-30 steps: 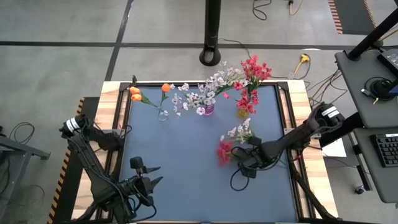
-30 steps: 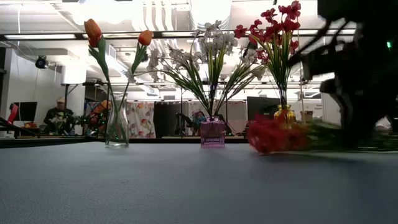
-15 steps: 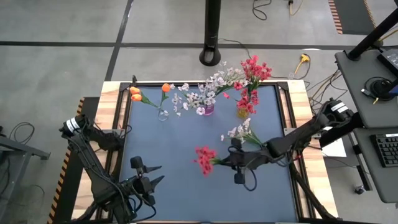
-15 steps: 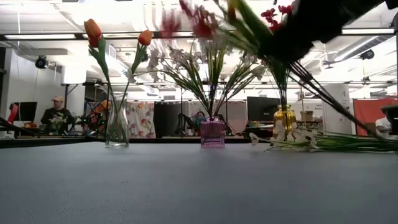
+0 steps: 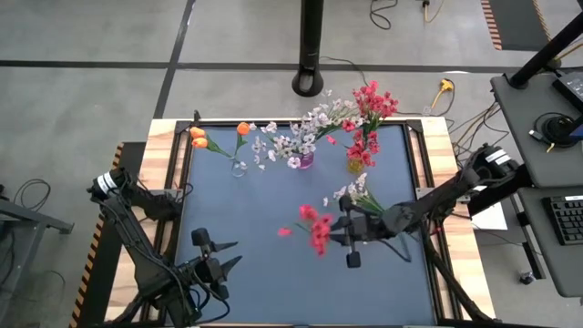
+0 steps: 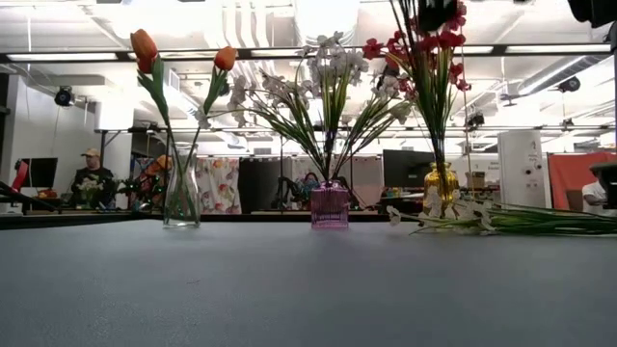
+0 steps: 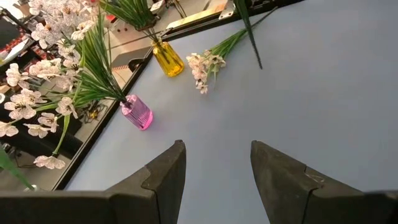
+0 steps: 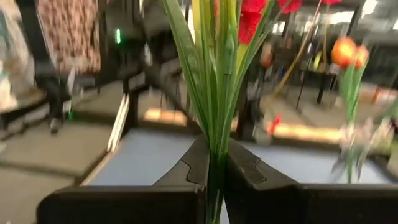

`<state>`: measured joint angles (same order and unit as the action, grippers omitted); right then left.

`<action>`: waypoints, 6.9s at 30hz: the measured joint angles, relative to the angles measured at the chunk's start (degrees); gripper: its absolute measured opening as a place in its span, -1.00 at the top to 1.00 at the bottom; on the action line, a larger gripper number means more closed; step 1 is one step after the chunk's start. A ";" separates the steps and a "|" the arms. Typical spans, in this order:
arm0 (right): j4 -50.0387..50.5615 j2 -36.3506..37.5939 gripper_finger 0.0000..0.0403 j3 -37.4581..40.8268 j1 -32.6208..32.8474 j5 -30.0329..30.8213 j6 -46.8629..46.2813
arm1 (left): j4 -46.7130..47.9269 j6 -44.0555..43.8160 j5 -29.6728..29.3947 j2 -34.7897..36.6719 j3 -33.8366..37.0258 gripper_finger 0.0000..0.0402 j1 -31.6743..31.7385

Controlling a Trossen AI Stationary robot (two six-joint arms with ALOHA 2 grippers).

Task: Sort flowers into vase by color
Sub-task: Put the red flowers into the yellow vase

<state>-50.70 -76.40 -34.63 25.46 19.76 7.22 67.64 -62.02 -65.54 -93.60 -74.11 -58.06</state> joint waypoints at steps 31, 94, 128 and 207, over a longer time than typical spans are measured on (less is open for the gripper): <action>-9.47 16.56 0.91 -0.22 7.51 58.08 24.74 | -0.27 0.00 -1.51 0.04 0.00 0.18 0.60; -9.59 28.17 0.91 12.25 -30.96 38.78 16.09 | -0.33 0.04 -1.49 0.04 0.00 0.18 1.29; -9.46 27.87 0.91 15.93 -36.64 32.71 11.05 | -0.33 0.04 -1.51 0.04 0.00 0.18 1.33; -1.79 27.98 -0.29 15.52 -23.03 49.69 9.32 | -0.63 0.02 -1.49 0.04 0.00 0.18 1.29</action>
<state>-52.49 -48.42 -19.11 2.43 69.45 16.54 67.00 -62.00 -67.02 -93.56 -74.11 -56.77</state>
